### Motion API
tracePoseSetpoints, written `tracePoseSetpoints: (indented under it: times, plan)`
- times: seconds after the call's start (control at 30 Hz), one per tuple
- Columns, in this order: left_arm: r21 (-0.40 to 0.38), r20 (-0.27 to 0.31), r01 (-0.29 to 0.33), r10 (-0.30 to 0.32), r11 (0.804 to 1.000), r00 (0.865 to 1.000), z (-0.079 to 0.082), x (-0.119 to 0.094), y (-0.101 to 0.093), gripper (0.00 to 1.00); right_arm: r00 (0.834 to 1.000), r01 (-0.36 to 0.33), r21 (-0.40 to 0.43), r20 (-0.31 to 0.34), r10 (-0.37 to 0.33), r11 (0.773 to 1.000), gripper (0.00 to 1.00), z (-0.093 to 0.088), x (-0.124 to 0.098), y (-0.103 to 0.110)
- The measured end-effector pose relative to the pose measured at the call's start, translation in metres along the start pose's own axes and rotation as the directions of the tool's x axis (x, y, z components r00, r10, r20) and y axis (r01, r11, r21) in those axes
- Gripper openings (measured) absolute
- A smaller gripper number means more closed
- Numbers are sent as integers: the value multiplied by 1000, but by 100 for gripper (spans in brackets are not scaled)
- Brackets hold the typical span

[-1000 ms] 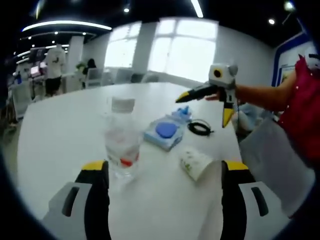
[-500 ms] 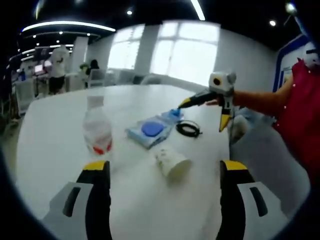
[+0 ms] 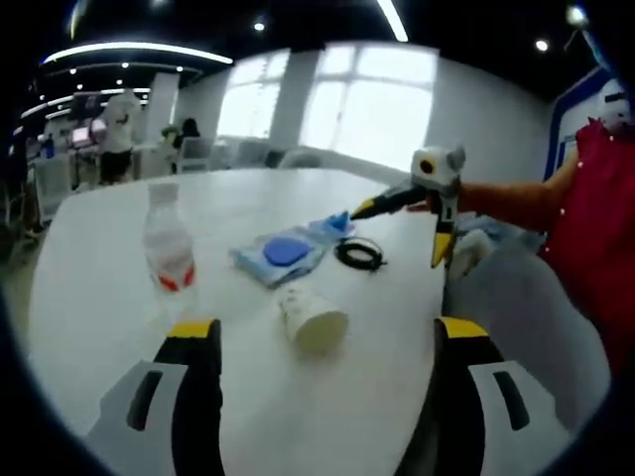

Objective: Arrange the tabletop items into an orderly group along one side of the table until the central work area is clear of visible clutter.

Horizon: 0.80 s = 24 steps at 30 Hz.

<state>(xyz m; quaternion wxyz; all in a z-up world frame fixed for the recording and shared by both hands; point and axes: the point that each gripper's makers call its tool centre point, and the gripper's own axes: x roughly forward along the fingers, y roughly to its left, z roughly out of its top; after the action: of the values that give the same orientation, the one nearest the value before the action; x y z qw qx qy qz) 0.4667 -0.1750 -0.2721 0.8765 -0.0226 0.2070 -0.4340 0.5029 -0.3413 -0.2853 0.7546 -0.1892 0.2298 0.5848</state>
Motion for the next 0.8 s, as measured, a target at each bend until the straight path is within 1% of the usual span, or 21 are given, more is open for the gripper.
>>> tracePoseSetpoints:
  times: [0.03, 0.1, 0.17, 0.27, 0.43, 0.47, 0.53, 0.6, 0.73, 0.8]
  plan:
    - [-1, 0, 0, 0, 1000, 1000, 0, 0, -1, 85, 1000, -6, -18, -3, 5, 1000, 99, 1, 2, 1]
    - [-3, -1, -2, 2, 1000, 1000, -1, 0, -3, 85, 999, -17, -91, -39, 13, 996, 99, 1, 7, 0]
    - [-3, -3, -5, 5, 1000, 1000, -2, -1, -4, 85, 997, -32, -139, -70, 23, 990, 98, 1, 11, 1]
    - [-8, 0, -10, 10, 1000, 1000, -3, -2, -5, 84, 997, -58, -137, -68, 49, 989, 98, 6, 21, 2]
    - [-19, 6, -23, 23, 1000, 1000, -5, -5, -3, 84, 993, -96, -176, -90, 82, 980, 96, 11, 31, -1]
    - [-25, 6, -27, 27, 999, 1000, -6, -6, -3, 84, 987, -125, -218, -123, 99, 968, 95, 10, 35, -2]
    - [-33, 7, -31, 31, 999, 999, -8, -5, -2, 84, 983, -148, -269, -147, 111, 952, 93, 11, 39, -4]
    - [-38, 6, -33, 33, 999, 999, -10, -5, -2, 84, 979, -170, -301, -161, 125, 939, 90, 11, 43, -5]
    - [-49, 3, -35, 35, 998, 999, -14, -3, -3, 83, 964, -223, -375, -222, 147, 900, 85, 5, 56, -10]
    - [-54, 2, -35, 36, 998, 999, -16, -2, -2, 83, 961, -238, -402, -227, 155, 884, 83, 5, 62, -10]
